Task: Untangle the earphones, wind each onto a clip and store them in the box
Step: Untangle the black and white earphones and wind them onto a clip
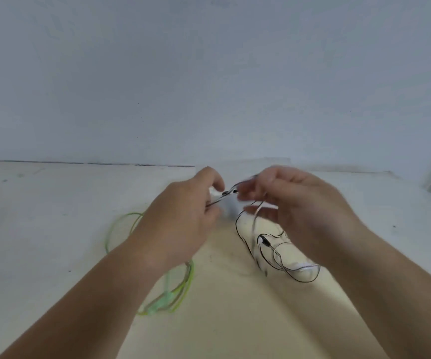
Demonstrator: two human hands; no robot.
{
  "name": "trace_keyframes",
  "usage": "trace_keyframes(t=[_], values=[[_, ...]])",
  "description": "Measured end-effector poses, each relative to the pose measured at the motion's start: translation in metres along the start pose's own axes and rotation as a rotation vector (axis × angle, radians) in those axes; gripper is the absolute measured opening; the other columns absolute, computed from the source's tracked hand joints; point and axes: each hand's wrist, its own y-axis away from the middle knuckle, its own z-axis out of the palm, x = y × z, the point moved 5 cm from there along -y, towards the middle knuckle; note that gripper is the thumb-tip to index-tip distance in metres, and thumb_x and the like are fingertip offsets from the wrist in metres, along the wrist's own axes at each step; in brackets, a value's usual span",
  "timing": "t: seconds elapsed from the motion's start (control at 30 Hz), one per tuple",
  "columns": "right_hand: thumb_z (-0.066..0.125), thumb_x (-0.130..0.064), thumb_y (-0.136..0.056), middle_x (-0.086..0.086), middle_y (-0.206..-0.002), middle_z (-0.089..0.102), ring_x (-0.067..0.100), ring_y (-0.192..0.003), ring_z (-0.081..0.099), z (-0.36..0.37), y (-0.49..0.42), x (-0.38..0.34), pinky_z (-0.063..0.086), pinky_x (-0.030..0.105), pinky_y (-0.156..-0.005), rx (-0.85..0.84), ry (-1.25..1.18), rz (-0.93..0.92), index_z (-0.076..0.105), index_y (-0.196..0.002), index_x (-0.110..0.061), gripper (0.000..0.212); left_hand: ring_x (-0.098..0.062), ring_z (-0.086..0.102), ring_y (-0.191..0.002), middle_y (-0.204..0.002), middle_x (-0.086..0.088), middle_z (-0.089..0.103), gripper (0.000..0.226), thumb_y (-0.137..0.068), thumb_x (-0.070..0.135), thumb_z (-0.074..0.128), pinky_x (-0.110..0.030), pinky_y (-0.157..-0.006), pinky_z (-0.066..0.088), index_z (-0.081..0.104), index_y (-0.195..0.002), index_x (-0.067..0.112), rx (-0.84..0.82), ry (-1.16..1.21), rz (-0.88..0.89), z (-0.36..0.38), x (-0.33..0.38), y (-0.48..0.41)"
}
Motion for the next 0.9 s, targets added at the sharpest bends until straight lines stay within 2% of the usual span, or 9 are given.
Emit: trace_keyframes(t=[0.13, 0.23, 0.33, 0.43, 0.57, 0.63, 0.7, 0.8, 0.9], values=[[0.048, -0.021, -0.091, 0.011, -0.098, 0.075, 0.026, -0.093, 0.073, -0.026, -0.005, -0.022, 0.061, 0.037, -0.080, 0.061, -0.557, -0.023, 0.057, -0.060, -0.014, 0.033, -0.004, 0.053, -0.056, -0.059, 0.012, 0.060, 0.013, -0.086, 0.030, 0.072, -0.022, -0.052, 0.035, 0.064, -0.076, 0.028, 0.004, -0.007, -0.134, -0.012, -0.025, -0.005], [0.047, -0.024, -0.092, 0.000, -0.073, 0.068, 0.017, -0.074, 0.073, -0.049, -0.007, -0.030, 0.061, 0.033, -0.070, 0.152, -0.717, -0.053, 0.049, -0.064, -0.016, 0.029, 0.001, 0.058, -0.061, -0.069, 0.014, 0.065, 0.014, -0.085, 0.026, 0.071, -0.022, -0.058, 0.041, 0.067, -0.072, 0.030, -0.032, -0.081, -0.184, -0.018, -0.037, -0.006], [0.052, -0.021, -0.084, -0.005, -0.059, 0.040, 0.009, -0.046, 0.044, -0.065, -0.006, -0.032, 0.050, 0.020, -0.054, 0.194, -0.811, -0.094, 0.044, -0.067, -0.017, 0.019, -0.008, 0.066, -0.069, -0.072, 0.013, 0.069, 0.017, -0.083, 0.026, 0.070, -0.032, -0.073, 0.054, 0.067, -0.068, 0.033, -0.101, -0.220, -0.285, -0.022, -0.053, -0.005], [0.051, -0.023, -0.082, -0.007, -0.057, 0.026, 0.008, -0.044, 0.022, -0.075, -0.004, -0.031, 0.025, 0.018, -0.044, 0.216, -0.776, -0.070, 0.042, -0.062, -0.018, 0.022, -0.015, 0.067, -0.068, -0.070, 0.011, 0.069, 0.019, -0.083, 0.033, 0.069, -0.037, -0.075, 0.057, 0.066, -0.065, 0.035, -0.091, -0.341, -0.404, -0.027, -0.069, -0.003], [0.060, -0.019, -0.077, -0.007, -0.049, 0.023, 0.009, -0.039, 0.014, -0.076, -0.001, -0.029, 0.010, 0.020, -0.039, 0.366, -0.256, 0.064, 0.038, -0.065, -0.021, 0.025, -0.017, 0.061, -0.069, -0.068, 0.008, 0.066, 0.023, -0.090, 0.033, 0.065, -0.031, -0.067, 0.051, 0.065, -0.068, 0.030, 0.022, -0.291, -0.419, -0.037, -0.071, -0.005], [0.066, -0.019, -0.088, 0.001, -0.048, 0.041, 0.012, -0.034, 0.029, -0.065, 0.001, -0.023, 0.021, 0.018, -0.037, 0.306, 0.289, 0.136, 0.052, -0.076, -0.018, 0.019, -0.013, 0.055, -0.060, -0.062, 0.006, 0.060, 0.024, -0.091, 0.035, 0.065, -0.027, -0.057, 0.039, 0.066, -0.069, 0.027, 0.059, -0.155, -0.335, -0.037, -0.056, -0.006], [0.072, -0.031, -0.086, 0.006, -0.071, 0.062, 0.020, -0.049, 0.058, -0.038, 0.004, -0.011, 0.044, 0.028, -0.045, 0.082, 0.606, 0.180, 0.066, -0.099, -0.028, 0.015, -0.010, 0.053, -0.054, -0.059, 0.002, 0.059, 0.025, -0.091, 0.038, 0.064, -0.029, -0.053, 0.037, 0.069, -0.071, 0.024, 0.008, -0.083, -0.227, -0.029, -0.035, -0.006], [0.069, -0.050, -0.083, -0.009, -0.106, 0.066, 0.006, -0.097, 0.065, -0.011, 0.006, 0.003, 0.050, 0.022, -0.084, -0.069, 0.847, 0.054, 0.071, -0.109, -0.037, 0.029, -0.012, 0.058, -0.076, -0.077, 0.008, 0.061, 0.013, -0.091, 0.034, 0.065, -0.030, -0.066, 0.042, 0.071, -0.082, 0.027, -0.067, -0.131, -0.096, -0.014, -0.014, -0.004], [0.063, -0.051, -0.089, -0.010, -0.108, 0.071, 0.001, -0.100, 0.064, 0.012, 0.010, 0.010, 0.049, 0.024, -0.088, -0.183, 0.823, -0.001, 0.073, -0.111, -0.029, 0.033, -0.014, 0.053, -0.080, -0.081, 0.010, 0.052, 0.008, -0.090, 0.032, 0.065, -0.030, -0.068, 0.037, 0.069, -0.083, 0.035, -0.102, -0.155, -0.028, -0.003, -0.003, -0.002]])
